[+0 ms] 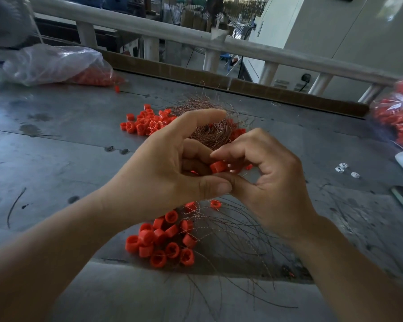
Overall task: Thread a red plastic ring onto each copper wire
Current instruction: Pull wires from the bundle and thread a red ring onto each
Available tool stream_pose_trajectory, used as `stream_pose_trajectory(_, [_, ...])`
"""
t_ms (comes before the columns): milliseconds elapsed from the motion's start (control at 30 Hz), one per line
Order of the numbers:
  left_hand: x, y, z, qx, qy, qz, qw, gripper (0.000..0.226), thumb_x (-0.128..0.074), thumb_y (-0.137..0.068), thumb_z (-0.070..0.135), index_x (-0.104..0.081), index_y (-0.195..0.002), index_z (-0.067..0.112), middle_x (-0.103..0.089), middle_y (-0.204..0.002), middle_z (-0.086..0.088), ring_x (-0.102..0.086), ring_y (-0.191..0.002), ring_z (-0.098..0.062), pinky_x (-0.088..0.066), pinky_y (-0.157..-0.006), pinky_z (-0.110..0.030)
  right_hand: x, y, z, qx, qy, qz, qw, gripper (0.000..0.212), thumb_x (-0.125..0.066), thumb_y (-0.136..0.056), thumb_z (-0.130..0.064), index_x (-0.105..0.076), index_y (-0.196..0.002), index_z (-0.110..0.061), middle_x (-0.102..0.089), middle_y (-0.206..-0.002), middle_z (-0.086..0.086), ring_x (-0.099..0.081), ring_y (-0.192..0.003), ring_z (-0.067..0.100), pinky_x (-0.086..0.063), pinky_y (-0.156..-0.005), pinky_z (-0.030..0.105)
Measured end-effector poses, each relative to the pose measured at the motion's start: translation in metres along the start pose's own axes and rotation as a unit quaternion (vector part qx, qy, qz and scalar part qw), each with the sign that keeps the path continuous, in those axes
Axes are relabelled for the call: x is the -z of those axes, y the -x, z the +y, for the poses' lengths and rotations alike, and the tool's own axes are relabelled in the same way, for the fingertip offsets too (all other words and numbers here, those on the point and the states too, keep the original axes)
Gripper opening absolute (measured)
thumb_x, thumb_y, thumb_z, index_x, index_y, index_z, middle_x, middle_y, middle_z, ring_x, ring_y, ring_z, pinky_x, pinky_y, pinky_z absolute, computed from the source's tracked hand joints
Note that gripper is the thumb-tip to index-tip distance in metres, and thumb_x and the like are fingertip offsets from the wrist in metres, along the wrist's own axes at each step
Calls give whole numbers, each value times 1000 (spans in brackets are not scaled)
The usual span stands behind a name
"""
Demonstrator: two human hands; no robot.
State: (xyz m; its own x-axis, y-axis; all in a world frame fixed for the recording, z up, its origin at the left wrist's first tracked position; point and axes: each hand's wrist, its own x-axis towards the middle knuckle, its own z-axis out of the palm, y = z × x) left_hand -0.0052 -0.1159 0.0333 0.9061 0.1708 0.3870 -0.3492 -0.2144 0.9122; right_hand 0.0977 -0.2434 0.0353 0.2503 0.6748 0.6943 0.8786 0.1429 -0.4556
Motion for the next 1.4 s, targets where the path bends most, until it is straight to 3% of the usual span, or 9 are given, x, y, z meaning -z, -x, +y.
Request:
stream_pose_trajectory(267, [2, 0, 0, 10, 7, 3, 1000, 69, -81, -58, 25, -47, -118, 34, -71, -81, 1, -69, -71, -12, -52, -63, -17, 0, -1, 1, -9, 26, -18, 999, 24, -73, -69, -16, -68, -90, -7, -58, -84, 1, -55, -76, 4, -47, -66, 15])
stream_pose_trajectory(467, [9, -3, 3, 29, 81, 18, 996, 45, -62, -70, 24, -54, -114, 25, -73, -92, -1, -67, -75, -14, -52, -60, -21, 3, -1, -6, -57, -33, -24, 998, 48, -73, -67, -34, -51, -109, -26, -58, -97, -14, -56, -92, -2, -44, -79, 11])
stream_pose_trajectory(633, [13, -5, 0, 48, 163, -5, 985, 46, -57, -73, 15, -53, -119, 17, -72, -97, -8, -67, -82, -17, -53, -64, -24, 1, -1, -2, -89, -27, -34, 995, 42, -64, -75, -32, -47, -113, -28, -55, -99, -24, -54, -99, -8, -40, -85, 6])
stream_pose_trajectory(800, [16, -5, 0, 60, 220, -9, 974, 46, -52, -75, 6, -54, -120, 14, -71, -94, -12, -66, -78, -18, -55, -66, -26, 3, -1, -4, -73, -5, -15, 997, 37, -63, -76, -34, -50, -110, -28, -57, -90, -23, -58, -88, -2, -45, -78, 8])
stream_pose_trajectory(1167, [14, -5, -1, 62, 210, -12, 976, 46, -52, -74, 3, -56, -118, 13, -71, -96, -12, -67, -81, -19, -55, -69, -25, 7, 0, -3, -73, -14, -19, 997, 27, -60, -81, -29, -52, -107, -27, -62, -86, -13, -59, -80, 3, -47, -68, 10])
stream_pose_trajectory(1300, [15, -4, 3, 52, 196, 2, 979, 20, -67, -71, 5, -73, -89, 9, -72, -88, -9, -68, -76, -14, -55, -68, -21, 11, -1, 1, -77, -8, -3, 997, 19, -55, -85, -16, -57, -101, -25, -57, -76, -19, -57, -71, 0, -42, -63, 7])
stream_pose_trajectory(1400, [19, -5, 7, 47, 160, 36, 985, 23, -73, -51, 10, -75, -74, 11, -71, -75, -6, -68, -66, -11, -54, -61, -18, 14, -2, 2, -74, 15, 2, 997, 12, -58, -84, -15, -65, -92, -19, -56, -78, -24, -55, -68, -8, -39, -61, 4])
